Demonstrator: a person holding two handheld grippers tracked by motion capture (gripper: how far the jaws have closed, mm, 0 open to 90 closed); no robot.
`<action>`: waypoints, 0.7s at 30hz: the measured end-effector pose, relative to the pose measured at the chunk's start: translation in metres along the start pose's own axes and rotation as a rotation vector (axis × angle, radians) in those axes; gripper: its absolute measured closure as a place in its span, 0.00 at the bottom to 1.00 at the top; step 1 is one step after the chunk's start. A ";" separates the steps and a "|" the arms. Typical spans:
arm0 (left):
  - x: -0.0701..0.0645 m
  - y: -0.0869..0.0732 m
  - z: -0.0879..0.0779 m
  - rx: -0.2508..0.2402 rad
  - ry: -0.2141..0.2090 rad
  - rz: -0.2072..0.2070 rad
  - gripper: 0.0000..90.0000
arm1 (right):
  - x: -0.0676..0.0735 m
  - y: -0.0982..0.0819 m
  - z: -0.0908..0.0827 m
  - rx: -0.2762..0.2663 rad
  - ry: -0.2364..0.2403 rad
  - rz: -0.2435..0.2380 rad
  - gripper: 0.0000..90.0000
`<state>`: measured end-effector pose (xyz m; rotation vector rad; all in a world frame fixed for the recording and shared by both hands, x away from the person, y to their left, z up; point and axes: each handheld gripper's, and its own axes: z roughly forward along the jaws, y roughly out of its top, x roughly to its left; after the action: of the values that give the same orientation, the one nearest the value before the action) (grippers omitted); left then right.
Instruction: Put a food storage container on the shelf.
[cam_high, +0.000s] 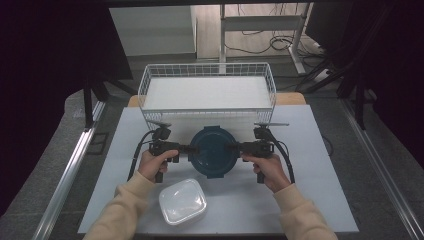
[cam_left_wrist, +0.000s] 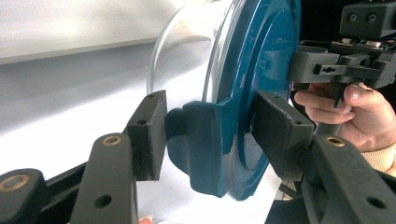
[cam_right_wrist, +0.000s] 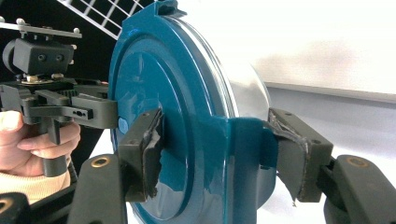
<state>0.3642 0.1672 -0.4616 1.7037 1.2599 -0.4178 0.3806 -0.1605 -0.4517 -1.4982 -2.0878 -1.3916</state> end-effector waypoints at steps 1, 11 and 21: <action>-0.003 0.000 -0.002 -0.003 -0.001 0.012 0.52 | 0.002 0.000 -0.003 -0.008 0.006 -0.002 0.43; -0.009 0.000 -0.007 -0.011 -0.020 0.026 0.52 | 0.011 0.001 -0.012 -0.020 0.002 -0.026 0.43; -0.023 0.005 -0.021 -0.042 -0.021 0.051 0.52 | 0.030 0.008 -0.023 -0.049 0.001 -0.064 0.44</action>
<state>0.3542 0.1714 -0.4319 1.6879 1.1998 -0.3750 0.3665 -0.1598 -0.4159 -1.4609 -2.1334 -1.4759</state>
